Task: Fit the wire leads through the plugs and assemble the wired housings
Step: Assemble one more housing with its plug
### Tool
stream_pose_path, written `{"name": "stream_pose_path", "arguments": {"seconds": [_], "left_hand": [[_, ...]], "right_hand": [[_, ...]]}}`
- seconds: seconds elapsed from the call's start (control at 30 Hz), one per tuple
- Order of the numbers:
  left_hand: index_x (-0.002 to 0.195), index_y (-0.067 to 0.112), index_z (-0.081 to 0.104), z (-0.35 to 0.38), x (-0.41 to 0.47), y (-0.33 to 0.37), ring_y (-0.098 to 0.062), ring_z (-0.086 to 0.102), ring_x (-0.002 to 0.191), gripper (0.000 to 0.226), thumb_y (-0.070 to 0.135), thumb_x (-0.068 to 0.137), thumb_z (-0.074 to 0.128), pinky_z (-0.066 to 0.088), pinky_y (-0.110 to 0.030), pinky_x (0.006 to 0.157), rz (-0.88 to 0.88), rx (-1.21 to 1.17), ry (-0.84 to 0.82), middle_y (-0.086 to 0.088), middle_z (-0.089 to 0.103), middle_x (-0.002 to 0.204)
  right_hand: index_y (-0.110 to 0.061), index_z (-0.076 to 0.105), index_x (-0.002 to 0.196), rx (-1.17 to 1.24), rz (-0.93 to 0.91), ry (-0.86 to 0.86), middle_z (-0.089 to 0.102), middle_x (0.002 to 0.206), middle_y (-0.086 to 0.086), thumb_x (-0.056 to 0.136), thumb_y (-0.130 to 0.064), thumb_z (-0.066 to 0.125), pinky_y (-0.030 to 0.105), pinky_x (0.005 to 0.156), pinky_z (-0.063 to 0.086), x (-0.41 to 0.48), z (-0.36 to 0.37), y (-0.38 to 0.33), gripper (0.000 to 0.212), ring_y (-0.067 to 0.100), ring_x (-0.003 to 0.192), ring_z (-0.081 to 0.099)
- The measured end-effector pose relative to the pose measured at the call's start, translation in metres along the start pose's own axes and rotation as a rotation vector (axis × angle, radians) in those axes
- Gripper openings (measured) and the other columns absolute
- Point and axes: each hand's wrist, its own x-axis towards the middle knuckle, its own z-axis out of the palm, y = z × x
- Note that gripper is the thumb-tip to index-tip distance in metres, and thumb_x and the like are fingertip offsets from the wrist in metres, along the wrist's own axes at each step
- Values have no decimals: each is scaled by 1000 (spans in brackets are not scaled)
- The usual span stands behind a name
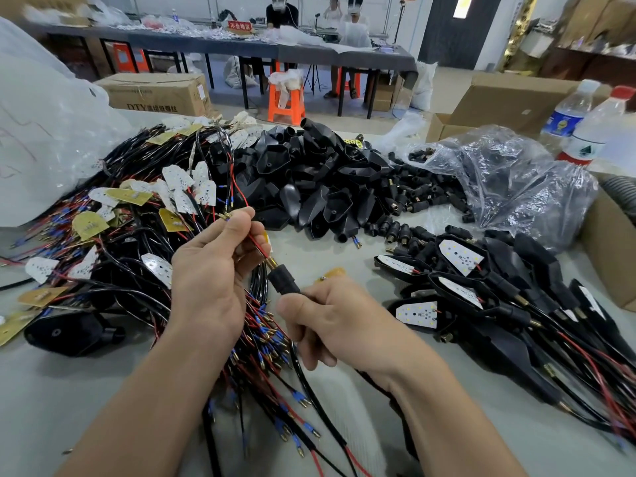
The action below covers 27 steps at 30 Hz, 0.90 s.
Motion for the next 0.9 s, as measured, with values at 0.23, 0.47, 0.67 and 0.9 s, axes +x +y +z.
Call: {"name": "stream_pose_path", "arguments": {"seconds": [0.23,0.47,0.67,0.9], "left_hand": [[93,8,74,-18,18,13,-9,67,65,11,11,99,65,60,-22,69,-11,-82,109,0,73,73],[101,7,71,-15,15,14,-14,73,73,12,15,102,62,61,-25,71,41,-77,54,-2,75,78],[120,16,63,-1,-1,-1,-22,76,100,20,25,107,51,62,-29,69,-174,194,-239,-8,79,105],[97,15,79,4,-9,-17,-23,74,107,19,15,100,60,60,-26,80,-178,346,-394,-9,79,105]], "right_hand": [[-15,70,73,-256,47,123,69,59,-2,93,-32,68,28,56,45,-3,-14,10,26,9,47,49],[-13,75,80,-280,54,136,73,70,2,85,-18,71,30,59,50,-4,-21,16,7,5,51,50],[-20,77,74,-64,-25,321,72,63,-2,89,-18,73,28,55,38,-1,-20,12,16,13,51,46],[-17,69,85,111,-16,420,68,55,0,81,-15,80,19,45,37,5,-12,14,11,9,39,43]]}}
